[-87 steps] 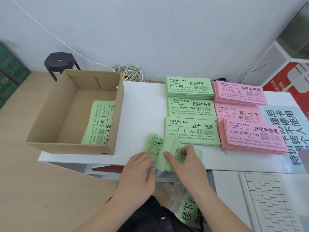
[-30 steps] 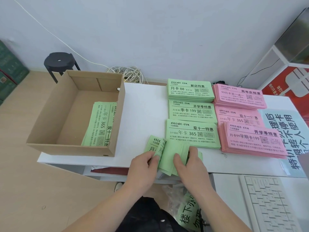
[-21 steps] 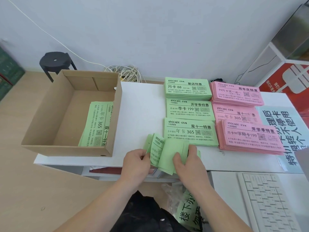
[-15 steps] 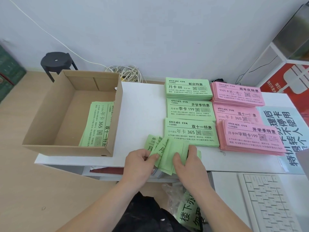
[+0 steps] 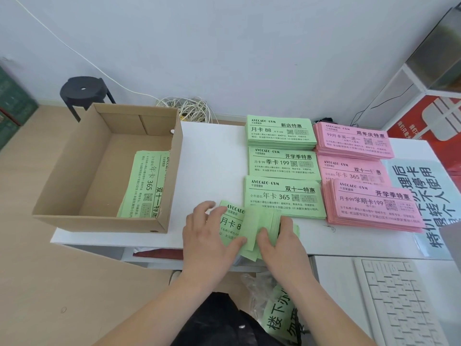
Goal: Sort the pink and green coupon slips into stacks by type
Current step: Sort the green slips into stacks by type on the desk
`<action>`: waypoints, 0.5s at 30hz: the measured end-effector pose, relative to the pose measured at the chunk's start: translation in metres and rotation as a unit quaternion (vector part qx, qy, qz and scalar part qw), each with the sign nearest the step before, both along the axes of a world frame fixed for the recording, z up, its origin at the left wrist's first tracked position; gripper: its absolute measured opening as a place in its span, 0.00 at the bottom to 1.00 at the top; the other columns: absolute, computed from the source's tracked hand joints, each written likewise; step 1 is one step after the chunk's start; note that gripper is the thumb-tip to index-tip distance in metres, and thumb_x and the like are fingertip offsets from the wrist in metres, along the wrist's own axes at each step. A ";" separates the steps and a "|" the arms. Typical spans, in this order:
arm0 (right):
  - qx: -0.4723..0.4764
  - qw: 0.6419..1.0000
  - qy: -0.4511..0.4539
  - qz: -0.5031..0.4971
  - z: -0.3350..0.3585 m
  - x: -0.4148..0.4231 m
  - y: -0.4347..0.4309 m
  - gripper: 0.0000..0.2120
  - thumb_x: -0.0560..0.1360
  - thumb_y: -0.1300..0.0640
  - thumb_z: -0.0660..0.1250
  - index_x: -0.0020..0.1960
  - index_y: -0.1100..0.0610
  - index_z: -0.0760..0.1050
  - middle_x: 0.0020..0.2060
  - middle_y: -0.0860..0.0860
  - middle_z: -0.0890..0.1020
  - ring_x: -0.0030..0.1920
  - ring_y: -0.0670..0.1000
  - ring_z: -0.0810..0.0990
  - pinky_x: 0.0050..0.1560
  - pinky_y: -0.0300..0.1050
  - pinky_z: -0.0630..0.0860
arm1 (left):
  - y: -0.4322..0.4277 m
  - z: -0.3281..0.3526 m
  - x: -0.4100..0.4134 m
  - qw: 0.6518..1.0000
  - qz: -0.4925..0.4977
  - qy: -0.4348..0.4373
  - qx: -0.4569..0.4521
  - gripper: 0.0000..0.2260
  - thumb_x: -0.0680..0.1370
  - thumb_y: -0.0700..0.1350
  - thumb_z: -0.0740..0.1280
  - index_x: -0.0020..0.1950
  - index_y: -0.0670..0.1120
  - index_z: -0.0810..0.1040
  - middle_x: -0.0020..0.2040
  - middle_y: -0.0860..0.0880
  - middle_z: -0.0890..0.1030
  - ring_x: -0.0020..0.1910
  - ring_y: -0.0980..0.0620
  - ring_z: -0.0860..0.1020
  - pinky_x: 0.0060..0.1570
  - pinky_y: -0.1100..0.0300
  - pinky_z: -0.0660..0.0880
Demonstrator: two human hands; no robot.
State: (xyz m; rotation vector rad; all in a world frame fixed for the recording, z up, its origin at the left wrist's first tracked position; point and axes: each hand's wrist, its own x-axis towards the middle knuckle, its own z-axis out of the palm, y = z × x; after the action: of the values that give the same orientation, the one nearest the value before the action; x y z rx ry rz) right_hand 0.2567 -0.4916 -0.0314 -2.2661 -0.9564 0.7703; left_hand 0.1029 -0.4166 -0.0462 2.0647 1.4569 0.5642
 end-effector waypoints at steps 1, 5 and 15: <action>-0.001 1.000 0.000 0.000 0.000 0.000 0.000 0.11 0.81 0.46 0.62 0.58 0.50 0.65 0.42 0.46 0.82 0.39 0.48 0.82 0.41 0.51 0.80 | -0.002 0.002 0.000 0.999 -0.020 -0.027 -0.034 0.26 0.71 0.60 0.76 0.66 0.53 0.77 0.65 0.59 0.72 0.63 0.56 0.71 0.64 0.57 0.70; -0.003 1.000 -0.011 0.005 -0.001 0.000 0.000 0.12 0.81 0.45 0.62 0.59 0.50 0.64 0.43 0.47 0.81 0.41 0.49 0.81 0.42 0.51 0.78 | -0.012 0.010 0.002 0.972 -0.053 -0.089 -0.213 0.22 0.75 0.65 0.69 0.66 0.58 0.77 0.60 0.64 0.78 0.59 0.65 0.75 0.60 0.61 0.75; 0.003 1.000 -0.006 0.004 -0.001 0.001 0.001 0.13 0.81 0.45 0.62 0.59 0.50 0.65 0.43 0.46 0.81 0.42 0.48 0.80 0.44 0.52 0.78 | 0.008 0.000 -0.006 0.906 0.138 -0.239 -0.320 0.05 0.79 0.43 0.72 0.45 0.47 0.87 0.39 0.50 0.87 0.39 0.46 0.85 0.36 0.61 0.81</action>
State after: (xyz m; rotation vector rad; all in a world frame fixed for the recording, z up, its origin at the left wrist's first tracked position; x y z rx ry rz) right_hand 0.2576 -0.4907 -0.0327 -2.2647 -0.9719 0.7573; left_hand 0.0971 -0.4089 -0.0462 1.1235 1.3913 0.5520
